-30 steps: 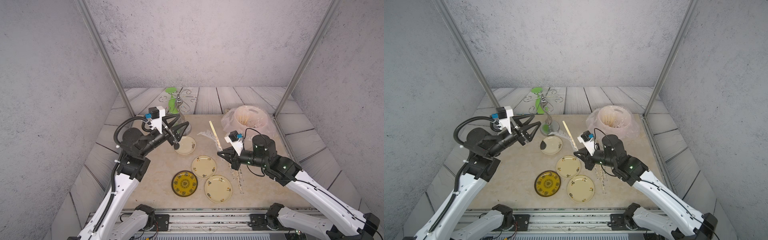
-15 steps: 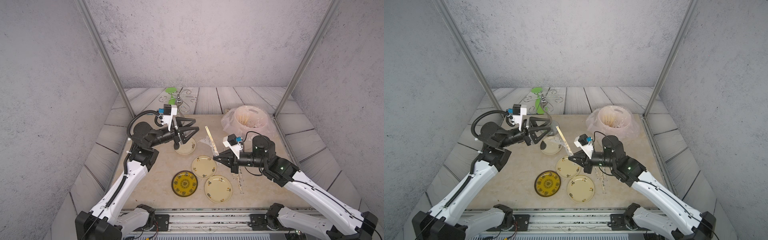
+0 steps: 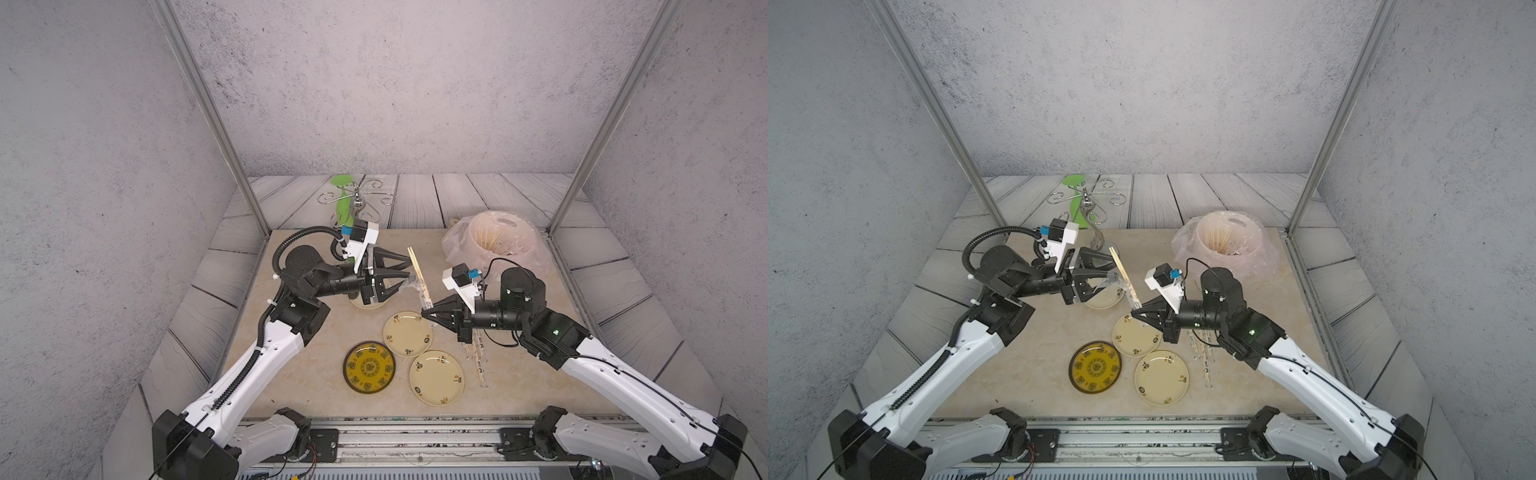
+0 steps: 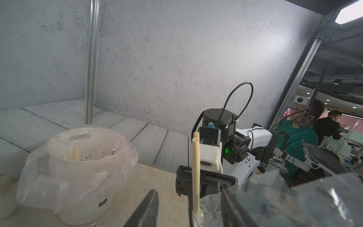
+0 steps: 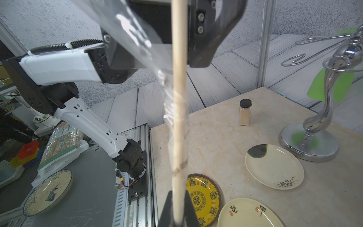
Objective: Remove the packaging of disposable chopsticks
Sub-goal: Remove the packet bag from the disposable chopsticks.
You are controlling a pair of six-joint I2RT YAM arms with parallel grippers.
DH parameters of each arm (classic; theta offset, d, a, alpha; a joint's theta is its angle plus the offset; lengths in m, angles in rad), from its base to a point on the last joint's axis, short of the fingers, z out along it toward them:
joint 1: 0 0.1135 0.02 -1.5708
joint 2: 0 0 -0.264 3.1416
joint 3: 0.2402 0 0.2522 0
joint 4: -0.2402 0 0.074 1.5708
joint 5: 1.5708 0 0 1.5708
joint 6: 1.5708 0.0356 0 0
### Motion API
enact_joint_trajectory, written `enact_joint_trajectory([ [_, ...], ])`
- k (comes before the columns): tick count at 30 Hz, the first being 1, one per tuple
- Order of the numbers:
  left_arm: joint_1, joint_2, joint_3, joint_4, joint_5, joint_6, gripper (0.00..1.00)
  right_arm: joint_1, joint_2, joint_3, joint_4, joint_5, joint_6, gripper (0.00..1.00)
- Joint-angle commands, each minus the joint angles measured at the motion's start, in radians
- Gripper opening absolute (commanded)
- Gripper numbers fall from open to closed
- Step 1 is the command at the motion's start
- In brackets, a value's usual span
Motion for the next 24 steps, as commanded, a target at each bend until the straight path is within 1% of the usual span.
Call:
enact_joint_trajectory([
  [1, -0.021, 0.005, 0.037, -0.002, 0.041, 0.025, 0.5, 0.007, 0.022, 0.023, 0.013, -0.035, 0.014, 0.0],
  [6, -0.034, 0.016, 0.051, -0.062, 0.032, 0.06, 0.48, 0.013, 0.038, 0.033, 0.022, -0.06, 0.022, 0.0],
  [9, -0.037, 0.017, 0.05, -0.067, 0.033, 0.064, 0.41, 0.013, 0.045, 0.036, 0.039, -0.068, 0.031, 0.0],
  [11, -0.037, 0.016, 0.05, -0.073, 0.031, 0.07, 0.33, 0.014, 0.051, 0.04, 0.039, -0.067, 0.029, 0.0],
  [13, -0.037, 0.013, 0.051, -0.083, 0.018, 0.078, 0.16, 0.014, 0.057, 0.045, 0.037, -0.067, 0.028, 0.0],
  [14, -0.037, 0.01, 0.051, -0.09, 0.008, 0.081, 0.09, 0.014, 0.058, 0.045, 0.039, -0.067, 0.03, 0.0],
  [16, -0.037, 0.008, 0.051, -0.096, 0.001, 0.084, 0.05, 0.014, 0.061, 0.046, 0.039, -0.063, 0.029, 0.0],
  [17, -0.037, 0.007, 0.053, -0.096, 0.002, 0.084, 0.01, 0.014, 0.062, 0.045, 0.036, -0.059, 0.027, 0.0],
  [18, -0.037, 0.005, 0.053, -0.097, -0.003, 0.085, 0.0, 0.016, 0.06, 0.045, 0.035, -0.053, 0.026, 0.0],
  [20, -0.037, -0.004, 0.05, -0.112, -0.04, 0.091, 0.0, 0.016, 0.055, 0.04, 0.035, -0.03, 0.029, 0.06],
  [22, -0.037, -0.02, 0.049, -0.149, -0.106, 0.108, 0.0, 0.015, 0.042, 0.029, 0.044, 0.004, 0.037, 0.11],
  [23, -0.035, -0.028, 0.047, -0.158, -0.135, 0.115, 0.0, 0.016, 0.035, 0.021, 0.047, 0.026, 0.04, 0.21],
  [24, -0.035, -0.036, 0.042, -0.159, -0.156, 0.12, 0.0, 0.016, 0.028, 0.015, 0.042, 0.045, 0.041, 0.37],
])
